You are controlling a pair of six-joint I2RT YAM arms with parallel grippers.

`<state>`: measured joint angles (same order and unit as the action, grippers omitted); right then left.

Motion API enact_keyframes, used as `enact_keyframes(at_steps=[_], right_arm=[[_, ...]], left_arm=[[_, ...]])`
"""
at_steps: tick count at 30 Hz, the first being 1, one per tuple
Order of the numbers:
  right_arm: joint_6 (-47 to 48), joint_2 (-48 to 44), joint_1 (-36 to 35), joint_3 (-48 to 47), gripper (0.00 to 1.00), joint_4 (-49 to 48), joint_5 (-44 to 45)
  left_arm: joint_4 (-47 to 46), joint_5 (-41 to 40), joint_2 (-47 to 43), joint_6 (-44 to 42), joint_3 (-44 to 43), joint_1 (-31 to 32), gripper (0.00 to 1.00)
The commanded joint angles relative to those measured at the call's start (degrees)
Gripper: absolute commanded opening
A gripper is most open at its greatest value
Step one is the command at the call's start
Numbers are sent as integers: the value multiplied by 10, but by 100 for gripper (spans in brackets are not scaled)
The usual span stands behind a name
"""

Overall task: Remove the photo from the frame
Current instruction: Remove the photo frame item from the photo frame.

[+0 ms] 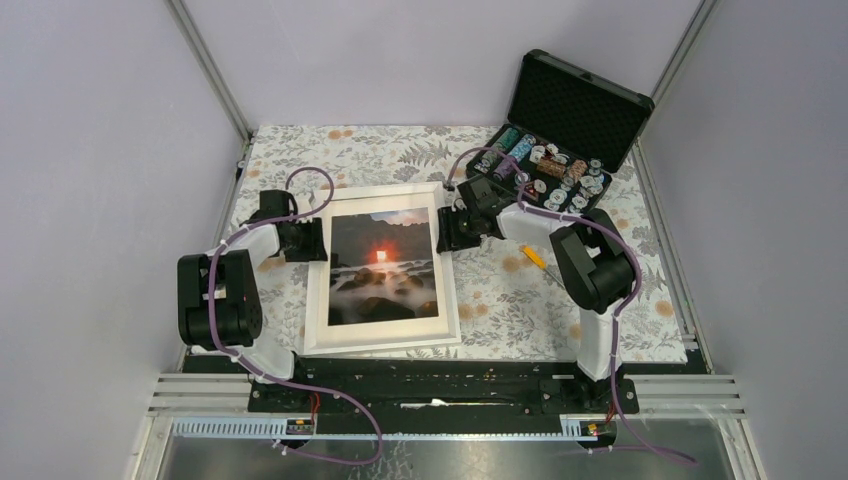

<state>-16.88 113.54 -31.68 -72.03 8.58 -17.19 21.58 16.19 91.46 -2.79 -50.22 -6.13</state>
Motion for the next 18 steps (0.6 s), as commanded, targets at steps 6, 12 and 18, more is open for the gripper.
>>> enact_keyframes(at_steps=[6,12,18], right_arm=[[37,31,-27,-26,31,62,64],[46,-12,-27,-42,6,75,45],[39,-39,-27,-56,0,90,29]], left_arm=[[-24,-6,6,13,-5,9,28],[8,11,-33,18,-20,11,8],[41,17,-83,24,-46,21,0]])
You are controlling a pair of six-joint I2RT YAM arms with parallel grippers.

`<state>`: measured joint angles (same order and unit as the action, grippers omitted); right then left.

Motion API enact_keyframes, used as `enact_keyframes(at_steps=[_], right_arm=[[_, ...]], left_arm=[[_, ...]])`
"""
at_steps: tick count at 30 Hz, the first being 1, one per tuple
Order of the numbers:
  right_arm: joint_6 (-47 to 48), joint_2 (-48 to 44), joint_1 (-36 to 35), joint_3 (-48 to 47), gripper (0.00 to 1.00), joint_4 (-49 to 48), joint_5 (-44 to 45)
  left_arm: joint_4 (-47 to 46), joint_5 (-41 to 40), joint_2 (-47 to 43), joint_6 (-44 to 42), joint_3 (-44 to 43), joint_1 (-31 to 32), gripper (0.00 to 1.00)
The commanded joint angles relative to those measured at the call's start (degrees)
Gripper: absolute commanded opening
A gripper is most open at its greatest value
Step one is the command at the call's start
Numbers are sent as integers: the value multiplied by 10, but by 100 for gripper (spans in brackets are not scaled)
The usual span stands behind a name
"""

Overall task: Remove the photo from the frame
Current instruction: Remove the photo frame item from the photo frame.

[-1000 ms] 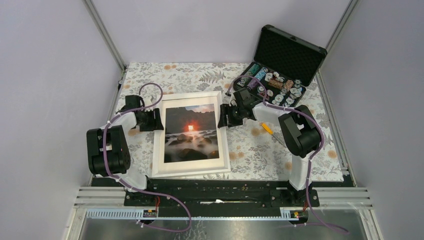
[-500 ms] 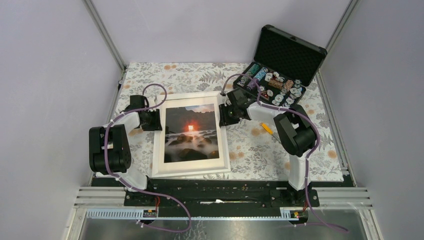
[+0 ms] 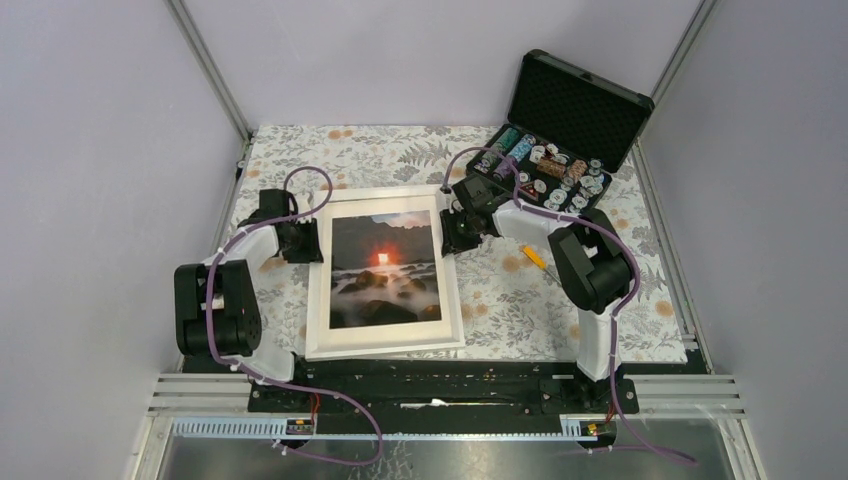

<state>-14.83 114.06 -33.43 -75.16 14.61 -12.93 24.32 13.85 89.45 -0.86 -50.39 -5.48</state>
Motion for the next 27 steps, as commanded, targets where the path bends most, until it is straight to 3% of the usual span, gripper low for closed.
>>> enact_keyframes(at_steps=[1,10,15,19,20,23,24,27], right_arm=[[18,-47,-10,-26,0,30,-15],[14,-67,-10,-21,0,30,-27],[18,-54,-10,-22,0,25,-30],[16,-43,-10,-30,0,19,-43],[19,-37,-10,-38,8,31,-50],[49,-39,-9,-52,67,48,-66],[56,-48,-7,-50,78,44,-63],[78,-78,-4,-63,87,27,-66]], left_arm=[[20,42,-68,6,-47,16,0],[54,39,-84,1,-78,29,0],[15,-23,-76,-17,-63,43,0],[12,-5,-51,-4,-79,28,0],[22,-3,-45,-1,-86,28,0],[37,3,-41,3,-98,26,0],[35,2,-42,5,-94,26,0],[36,5,-37,6,-93,26,0]])
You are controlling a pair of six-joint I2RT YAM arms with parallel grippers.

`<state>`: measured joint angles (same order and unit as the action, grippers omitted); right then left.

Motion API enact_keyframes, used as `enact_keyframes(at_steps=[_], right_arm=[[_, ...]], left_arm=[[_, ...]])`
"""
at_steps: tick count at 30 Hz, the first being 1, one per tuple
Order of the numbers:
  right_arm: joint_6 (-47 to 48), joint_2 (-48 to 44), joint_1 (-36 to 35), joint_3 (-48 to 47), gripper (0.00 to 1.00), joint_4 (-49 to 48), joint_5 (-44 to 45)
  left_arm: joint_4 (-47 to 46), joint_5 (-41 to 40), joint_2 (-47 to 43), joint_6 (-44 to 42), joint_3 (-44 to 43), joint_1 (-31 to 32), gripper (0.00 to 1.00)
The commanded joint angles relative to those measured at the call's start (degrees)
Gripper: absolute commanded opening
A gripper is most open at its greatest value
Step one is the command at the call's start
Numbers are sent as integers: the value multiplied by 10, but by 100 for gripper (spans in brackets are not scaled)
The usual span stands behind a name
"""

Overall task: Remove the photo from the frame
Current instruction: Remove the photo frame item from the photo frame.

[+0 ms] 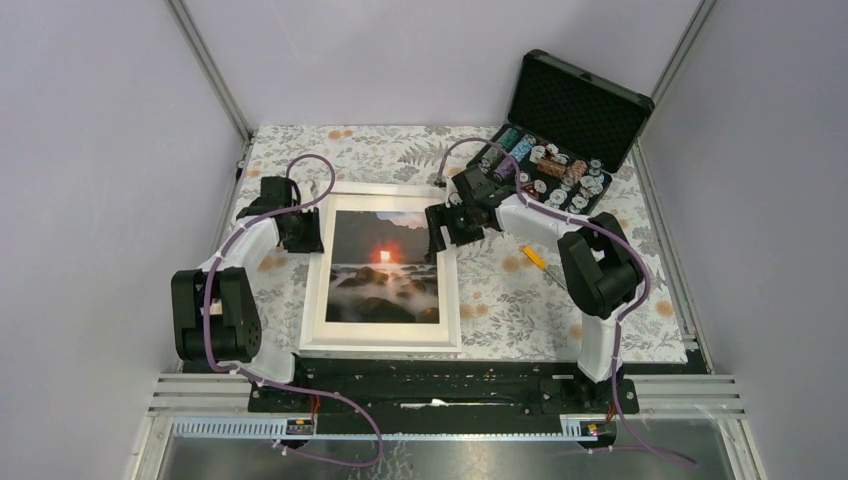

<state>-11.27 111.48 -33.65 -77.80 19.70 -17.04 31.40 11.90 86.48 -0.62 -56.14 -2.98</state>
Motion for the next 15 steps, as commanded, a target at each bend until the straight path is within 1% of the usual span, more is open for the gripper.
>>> enact_keyframes(at_steps=[1,3,5,6,7,9,15], right_arm=[[47,-62,-1,-46,88,-27,-31],[39,-76,-2,-51,87,-60,-80],[-13,-78,-7,-35,85,-125,-152],[-43,-69,-18,-39,83,-142,-177],[-55,-55,-32,-47,81,-150,-197],[-80,-26,-58,-60,78,-164,-220],[-177,65,-108,-85,77,-290,-271]], left_arm=[[-35,28,-5,4,-35,0,0],[-36,36,-3,5,-35,-1,0],[-36,39,-2,5,-35,-1,0],[-36,39,-1,5,-37,-1,0],[-35,39,-1,5,-40,-1,0],[-33,42,1,16,-44,-1,0],[-32,48,7,27,-43,0,0]])
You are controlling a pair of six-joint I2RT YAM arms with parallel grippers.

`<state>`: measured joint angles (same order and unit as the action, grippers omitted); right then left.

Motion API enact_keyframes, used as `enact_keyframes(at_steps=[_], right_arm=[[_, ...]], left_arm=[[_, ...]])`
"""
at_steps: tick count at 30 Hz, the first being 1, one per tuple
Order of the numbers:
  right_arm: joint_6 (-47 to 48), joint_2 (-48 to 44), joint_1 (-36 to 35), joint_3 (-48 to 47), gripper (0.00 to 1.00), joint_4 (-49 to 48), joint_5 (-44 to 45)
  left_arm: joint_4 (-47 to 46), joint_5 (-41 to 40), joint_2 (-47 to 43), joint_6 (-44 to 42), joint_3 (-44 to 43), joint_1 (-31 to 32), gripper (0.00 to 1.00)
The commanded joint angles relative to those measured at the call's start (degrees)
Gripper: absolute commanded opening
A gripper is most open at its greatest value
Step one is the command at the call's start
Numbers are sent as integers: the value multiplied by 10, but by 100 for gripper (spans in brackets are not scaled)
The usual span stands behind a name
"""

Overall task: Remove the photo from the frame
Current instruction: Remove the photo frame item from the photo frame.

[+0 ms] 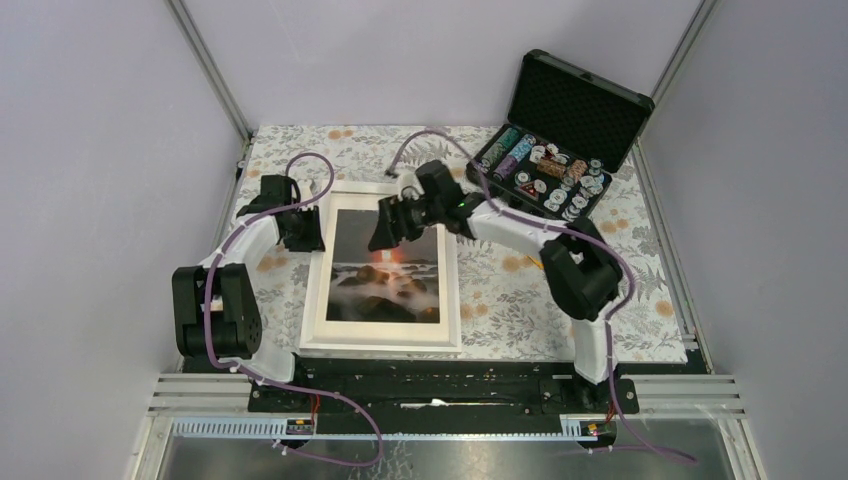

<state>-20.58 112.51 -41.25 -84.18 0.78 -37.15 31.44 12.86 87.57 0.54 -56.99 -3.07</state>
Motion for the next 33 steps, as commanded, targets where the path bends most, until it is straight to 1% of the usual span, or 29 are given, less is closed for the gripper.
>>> enact_keyframes(at_steps=[1,3,6,9,12,15,20,23,25,30,33], right_arm=[[-105,72,-41,-22,75,-131,-79],[-162,94,-52,-23,72,-194,-107],[-257,139,-66,-18,72,-279,-138],[-287,174,-81,-18,71,-309,-143],[-270,205,-88,-22,70,-293,-125],[-240,229,-87,-27,68,-249,-99],[-228,239,-87,-22,69,-234,-87],[-206,221,-88,-31,69,-210,-93],[-174,199,-87,-41,70,-169,-85],[-136,134,-78,-33,80,-138,-94],[-100,93,-53,-28,81,-90,-91]], left_arm=[[-35,40,-5,16,-34,0,0],[-35,44,-4,17,-34,0,0],[-37,45,-1,17,-35,0,0],[-39,46,0,18,-35,-1,0],[-36,46,-2,19,-37,-2,0],[-28,46,-12,18,-41,-2,0],[-15,55,-30,19,-45,-2,0],[-9,75,-38,22,-49,-2,0],[-9,92,-47,27,-53,-1,0],[-3,108,-56,45,-67,-1,0],[-6,109,-54,61,-69,-2,0]])
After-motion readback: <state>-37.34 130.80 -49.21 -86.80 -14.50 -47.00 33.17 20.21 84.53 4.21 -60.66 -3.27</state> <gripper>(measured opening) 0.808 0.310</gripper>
